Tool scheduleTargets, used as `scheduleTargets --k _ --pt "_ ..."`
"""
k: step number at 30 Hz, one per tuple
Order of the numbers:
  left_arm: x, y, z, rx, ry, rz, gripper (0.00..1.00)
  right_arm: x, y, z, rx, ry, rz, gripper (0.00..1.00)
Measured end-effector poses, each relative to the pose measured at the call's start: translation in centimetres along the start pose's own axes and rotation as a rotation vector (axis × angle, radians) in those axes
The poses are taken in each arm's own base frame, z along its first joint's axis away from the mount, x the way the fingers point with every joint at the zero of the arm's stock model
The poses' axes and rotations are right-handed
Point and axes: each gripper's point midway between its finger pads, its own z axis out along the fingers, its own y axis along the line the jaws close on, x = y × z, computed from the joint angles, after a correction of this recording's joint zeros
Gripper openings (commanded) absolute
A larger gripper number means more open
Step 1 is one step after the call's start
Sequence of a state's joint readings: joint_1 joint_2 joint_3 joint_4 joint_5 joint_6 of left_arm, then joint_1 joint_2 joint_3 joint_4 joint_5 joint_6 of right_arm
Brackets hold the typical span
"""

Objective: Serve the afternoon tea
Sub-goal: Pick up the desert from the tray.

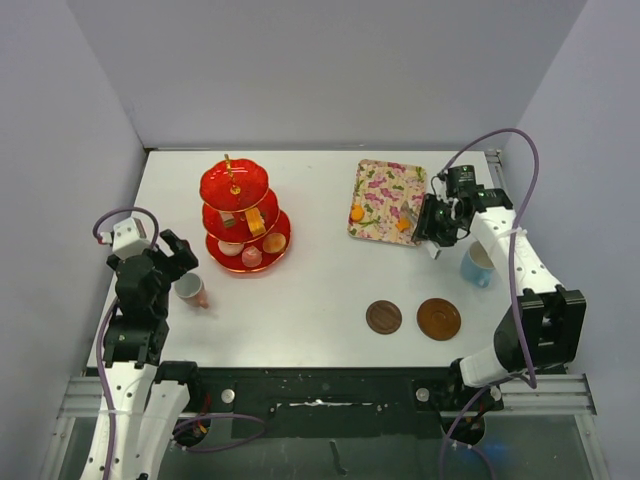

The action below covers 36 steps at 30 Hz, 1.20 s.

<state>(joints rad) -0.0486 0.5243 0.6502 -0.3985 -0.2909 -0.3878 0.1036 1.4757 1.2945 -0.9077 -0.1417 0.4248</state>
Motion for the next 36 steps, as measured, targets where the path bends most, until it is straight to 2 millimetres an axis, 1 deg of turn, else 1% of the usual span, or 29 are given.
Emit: scheduleTargets --k 10,19,22,25,31,36 --pt "-0.1 0.0 -0.1 0.002 -0.004 -0.002 0.82 0.9 -0.6 2.3 0.026 0.079 0.008 0.39" --pt "-0.1 0.0 -0.1 0.002 -0.004 -0.001 0.81 1.2 -0.9 3.3 0.06 0.109 -0.006 0.38" --pt "-0.1 0.0 -0.1 0.002 -0.004 -0.001 0.82 1.0 -0.7 3.8 0.075 0.115 -0.022 0.38" --pt "-0.1 0.0 -0.1 0.001 -0.004 -0.001 0.82 0.8 -0.3 4.1 0.081 0.117 -0.039 0.37" --pt "-0.1 0.0 -0.1 0.002 -0.004 -0.001 0.82 0.5 0.2 4.0 0.081 0.111 -0.054 0.35" --pt "-0.1 0.0 -0.1 0.002 -0.004 -0.001 0.82 0.2 0.0 4.0 0.093 0.11 -0.062 0.39"
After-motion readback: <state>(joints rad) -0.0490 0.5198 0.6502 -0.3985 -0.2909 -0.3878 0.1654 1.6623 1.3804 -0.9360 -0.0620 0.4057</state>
